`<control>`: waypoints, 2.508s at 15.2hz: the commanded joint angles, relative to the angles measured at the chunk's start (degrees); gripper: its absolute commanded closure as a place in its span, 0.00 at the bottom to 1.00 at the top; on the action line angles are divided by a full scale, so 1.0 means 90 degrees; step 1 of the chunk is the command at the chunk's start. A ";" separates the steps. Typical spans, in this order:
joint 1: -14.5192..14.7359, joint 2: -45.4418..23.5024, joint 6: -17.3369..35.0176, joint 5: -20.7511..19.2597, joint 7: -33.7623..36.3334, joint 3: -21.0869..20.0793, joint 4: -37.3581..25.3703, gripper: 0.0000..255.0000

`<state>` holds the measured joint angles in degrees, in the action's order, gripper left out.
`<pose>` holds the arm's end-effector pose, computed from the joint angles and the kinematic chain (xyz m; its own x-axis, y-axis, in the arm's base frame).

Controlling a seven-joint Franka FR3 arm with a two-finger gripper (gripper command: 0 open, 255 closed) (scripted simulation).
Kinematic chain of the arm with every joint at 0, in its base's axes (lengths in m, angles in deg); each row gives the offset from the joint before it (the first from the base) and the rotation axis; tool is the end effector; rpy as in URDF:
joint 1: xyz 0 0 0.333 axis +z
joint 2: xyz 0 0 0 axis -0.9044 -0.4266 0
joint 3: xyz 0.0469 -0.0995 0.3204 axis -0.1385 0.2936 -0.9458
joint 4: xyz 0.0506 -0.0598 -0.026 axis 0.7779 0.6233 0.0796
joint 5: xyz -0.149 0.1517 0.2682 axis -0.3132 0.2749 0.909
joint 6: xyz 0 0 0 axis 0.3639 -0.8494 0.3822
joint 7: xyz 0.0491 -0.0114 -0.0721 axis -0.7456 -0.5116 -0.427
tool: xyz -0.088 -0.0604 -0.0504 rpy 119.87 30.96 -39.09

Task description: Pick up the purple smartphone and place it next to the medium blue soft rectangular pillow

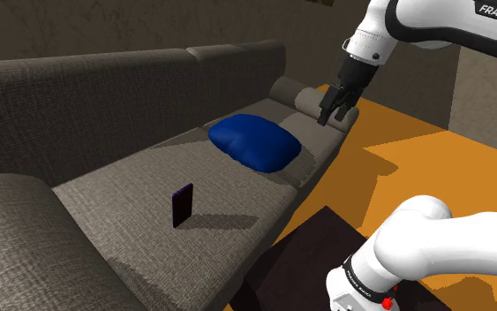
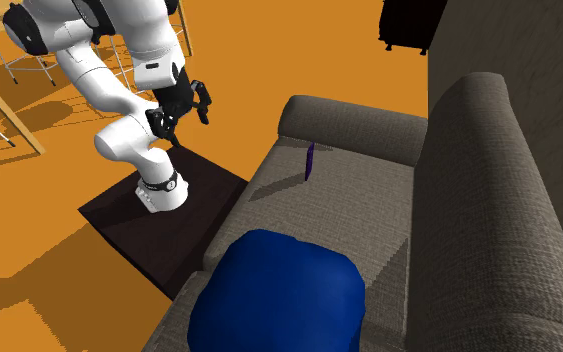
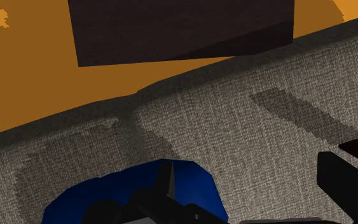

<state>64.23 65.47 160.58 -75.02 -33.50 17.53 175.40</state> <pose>0.2277 -0.0178 0.6143 0.9995 0.0068 0.0303 0.0093 -0.9964 -0.0844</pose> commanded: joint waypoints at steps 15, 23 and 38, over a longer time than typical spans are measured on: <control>0.0501 -0.1448 0.1873 0.0842 0.1814 -0.1831 0.0333 0.00; 0.0605 -0.2960 0.2882 0.0782 0.2938 -0.2843 -0.0198 0.00; 0.0868 -0.5788 0.4027 -0.0641 0.4967 -0.3806 -0.1553 0.00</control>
<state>71.97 13.99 196.07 -80.38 10.91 -16.75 161.22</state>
